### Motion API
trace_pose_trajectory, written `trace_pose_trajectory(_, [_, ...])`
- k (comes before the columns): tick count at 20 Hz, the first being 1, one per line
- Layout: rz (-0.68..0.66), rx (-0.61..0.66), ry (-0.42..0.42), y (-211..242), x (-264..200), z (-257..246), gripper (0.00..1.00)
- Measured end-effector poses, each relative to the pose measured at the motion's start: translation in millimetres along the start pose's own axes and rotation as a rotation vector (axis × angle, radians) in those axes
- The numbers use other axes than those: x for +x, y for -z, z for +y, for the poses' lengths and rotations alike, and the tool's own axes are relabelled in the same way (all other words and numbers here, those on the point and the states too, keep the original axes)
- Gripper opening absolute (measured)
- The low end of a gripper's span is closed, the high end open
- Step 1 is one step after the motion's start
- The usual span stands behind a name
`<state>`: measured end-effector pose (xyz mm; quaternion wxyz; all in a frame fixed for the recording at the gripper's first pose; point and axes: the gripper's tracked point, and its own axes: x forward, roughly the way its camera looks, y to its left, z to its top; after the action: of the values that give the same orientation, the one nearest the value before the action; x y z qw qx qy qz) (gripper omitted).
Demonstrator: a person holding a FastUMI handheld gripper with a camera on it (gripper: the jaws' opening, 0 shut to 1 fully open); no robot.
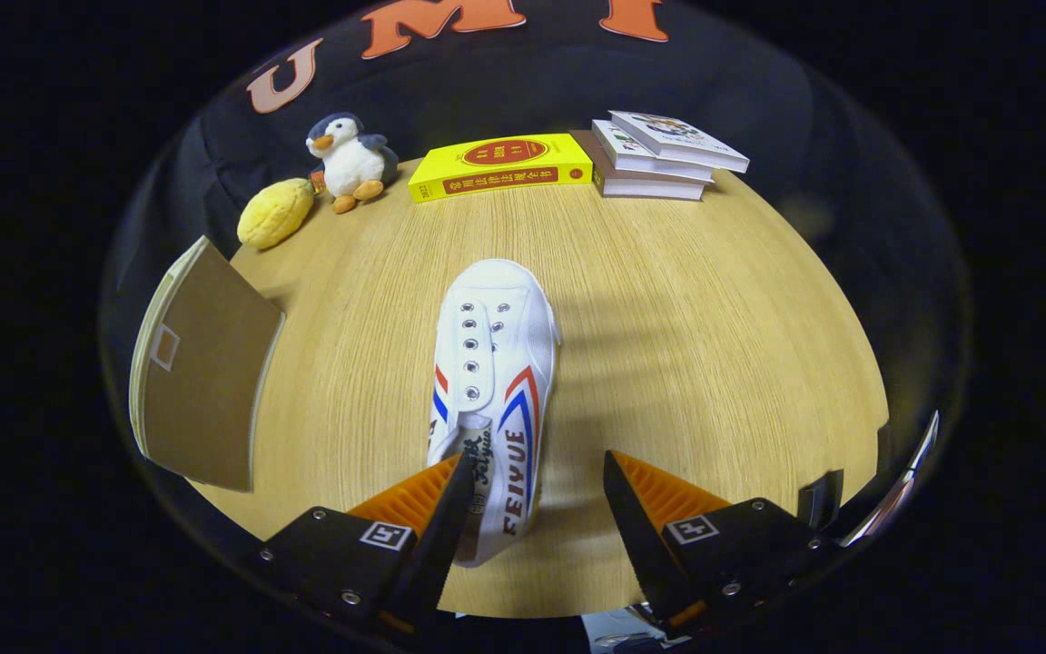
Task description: Open the storage box then place both shoes into the box .Put the left shoe in first, then the right shoe, with the right side of both shoes facing outward in a uniform manner.
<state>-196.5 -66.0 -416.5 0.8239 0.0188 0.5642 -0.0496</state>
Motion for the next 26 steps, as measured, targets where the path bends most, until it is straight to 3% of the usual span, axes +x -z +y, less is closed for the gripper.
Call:
trace_pose_trajectory(5, [-0.048, -0.077, 0.022, -12.0, 20.3, -4.7, 0.81])
trace_pose_trajectory(13, [-0.043, -0.014, -0.127, -16.8, 32.5, 5.4, 0.73])
trace_pose_trajectory(16, [0.022, 0.141, -0.208, -8.8, 33.9, 17.4, 0.54])
trace_pose_trajectory(17, [0.025, 0.176, -0.206, -9.8, 28.6, 17.5, 0.36])
trace_pose_trajectory(18, [0.028, 0.178, -0.204, -8.7, 29.7, 20.3, 0.3])
trace_pose_trajectory(20, [0.017, 0.178, -0.193, -10.8, 25.1, 18.7, 0.25])
trace_pose_trajectory(23, [0.005, 0.251, -0.204, -14.1, 21.8, 20.1, 0.05])
trace_pose_trajectory(26, [-0.001, 0.297, -0.209, -21.6, 12.5, 26.3, 0.04])
